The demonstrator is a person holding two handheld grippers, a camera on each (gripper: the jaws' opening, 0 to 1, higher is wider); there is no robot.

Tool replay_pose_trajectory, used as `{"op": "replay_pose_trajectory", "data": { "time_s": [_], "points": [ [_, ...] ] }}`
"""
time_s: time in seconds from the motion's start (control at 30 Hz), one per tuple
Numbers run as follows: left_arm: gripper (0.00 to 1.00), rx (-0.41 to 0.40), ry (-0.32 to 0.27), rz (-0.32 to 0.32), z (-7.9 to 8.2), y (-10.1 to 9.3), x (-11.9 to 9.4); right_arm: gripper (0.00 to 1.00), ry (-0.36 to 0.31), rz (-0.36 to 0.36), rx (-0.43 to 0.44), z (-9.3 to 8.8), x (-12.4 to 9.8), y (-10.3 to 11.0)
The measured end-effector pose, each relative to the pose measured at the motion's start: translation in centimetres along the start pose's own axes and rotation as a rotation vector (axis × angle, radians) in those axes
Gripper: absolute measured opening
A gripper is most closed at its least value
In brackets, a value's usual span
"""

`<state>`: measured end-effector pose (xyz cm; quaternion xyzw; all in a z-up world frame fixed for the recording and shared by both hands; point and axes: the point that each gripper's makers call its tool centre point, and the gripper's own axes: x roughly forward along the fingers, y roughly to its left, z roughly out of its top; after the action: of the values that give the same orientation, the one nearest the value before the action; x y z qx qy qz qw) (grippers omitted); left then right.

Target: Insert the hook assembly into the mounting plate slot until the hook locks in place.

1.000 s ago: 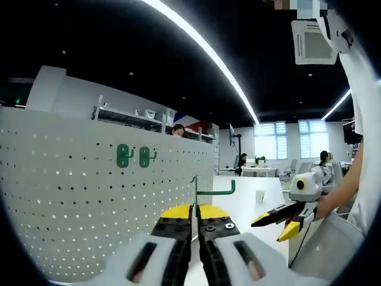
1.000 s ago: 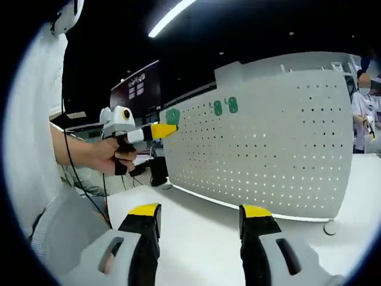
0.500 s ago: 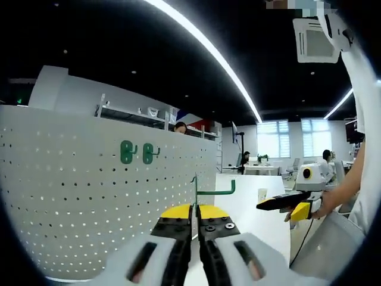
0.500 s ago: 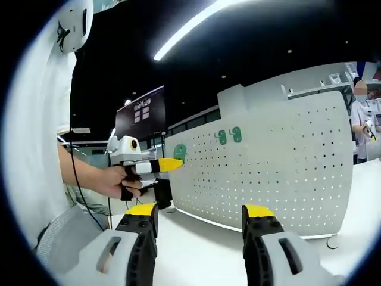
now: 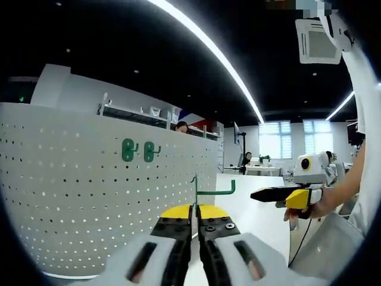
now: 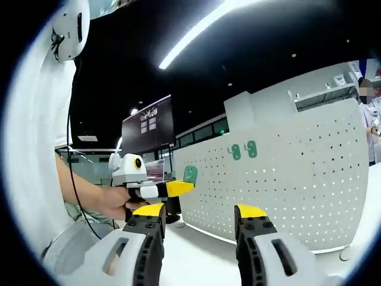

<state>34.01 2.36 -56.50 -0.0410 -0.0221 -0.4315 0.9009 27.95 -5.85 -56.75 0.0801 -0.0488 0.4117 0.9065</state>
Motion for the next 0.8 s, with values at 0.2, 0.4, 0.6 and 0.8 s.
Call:
{"op": "replay_pose_trajectory", "data": {
  "time_s": [0.2, 0.4, 0.6, 0.8],
  "points": [
    [0.02, 0.013, 0.001, 0.010, 0.1, -0.3, -0.2, 0.38, -0.008, 0.011, 0.020, 0.2, 1.0, 0.2],
    [0.02, 0.012, 0.008, 0.026, -0.3, -0.5, -0.5, 0.35, -0.023, 0.025, 0.016, 0.8, 1.8, 0.6],
    [0.02, 0.006, -0.003, 0.062, 0.0, -0.3, -0.6, 0.31, -0.042, 0.035, 0.042, 1.4, 2.5, 1.0],
    [0.02, 0.011, -0.006, 0.079, 0.0, -0.6, -0.7, 0.28, -0.048, 0.042, 0.032, 1.7, 3.5, 1.3]
  ]
}}
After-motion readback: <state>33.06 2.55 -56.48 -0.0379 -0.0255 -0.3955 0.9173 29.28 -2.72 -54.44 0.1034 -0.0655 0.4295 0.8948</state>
